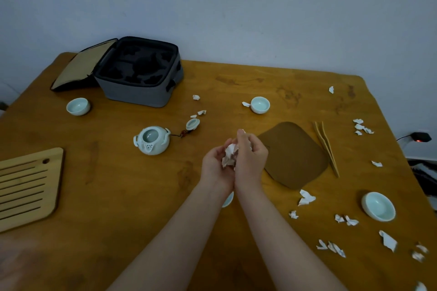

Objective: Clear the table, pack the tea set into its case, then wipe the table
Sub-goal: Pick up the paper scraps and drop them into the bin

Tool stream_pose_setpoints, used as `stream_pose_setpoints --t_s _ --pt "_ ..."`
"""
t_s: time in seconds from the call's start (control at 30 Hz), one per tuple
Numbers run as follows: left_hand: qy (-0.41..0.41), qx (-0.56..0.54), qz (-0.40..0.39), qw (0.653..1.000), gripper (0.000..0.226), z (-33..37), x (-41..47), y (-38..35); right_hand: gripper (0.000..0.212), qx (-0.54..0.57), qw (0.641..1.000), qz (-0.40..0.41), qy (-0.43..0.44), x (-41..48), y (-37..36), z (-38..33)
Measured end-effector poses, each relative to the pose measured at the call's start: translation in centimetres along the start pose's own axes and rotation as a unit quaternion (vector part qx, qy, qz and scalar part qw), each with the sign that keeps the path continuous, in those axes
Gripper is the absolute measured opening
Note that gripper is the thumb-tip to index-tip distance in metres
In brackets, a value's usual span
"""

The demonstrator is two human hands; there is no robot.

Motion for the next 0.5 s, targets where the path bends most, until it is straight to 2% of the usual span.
stream_pose_setpoints --t_s 0.17,0.3,0.4,0.5 --pt "-0.014 0.042 -0.012 0.999 0.036 -1.3 -1.8 -0.4 0.034 0.032 0.999 0.013 -0.001 -1.9 1.0 -0.5" --pt "-0.033 0.054 -0.028 0.998 0.032 -2.3 -3.0 -0.9 0.044 0.069 0.998 0.005 -0.008 -3.3 1.7 -0.6" --pt "-0.051 0.03 -0.037 0.998 0.034 -3.4 -3.5 -0.9 0.047 0.09 0.996 -0.007 -0.017 -4.2 2.4 -0.6" --pt "-0.067 -0.019 -0.059 0.996 0.036 -5.1 -4.0 -1.0 0.047 0.067 0.998 -0.008 -0.001 -5.4 3.8 -1.3"
Point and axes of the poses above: each hand's wrist, its own x-axis towards the middle knuckle, its own y-axis out of the back of the hand, z = x × y, the point moved 7 cm from there along x, towards the middle knuckle, and after that the axes turned 15 degrees about -z, right-handed, at the moved point
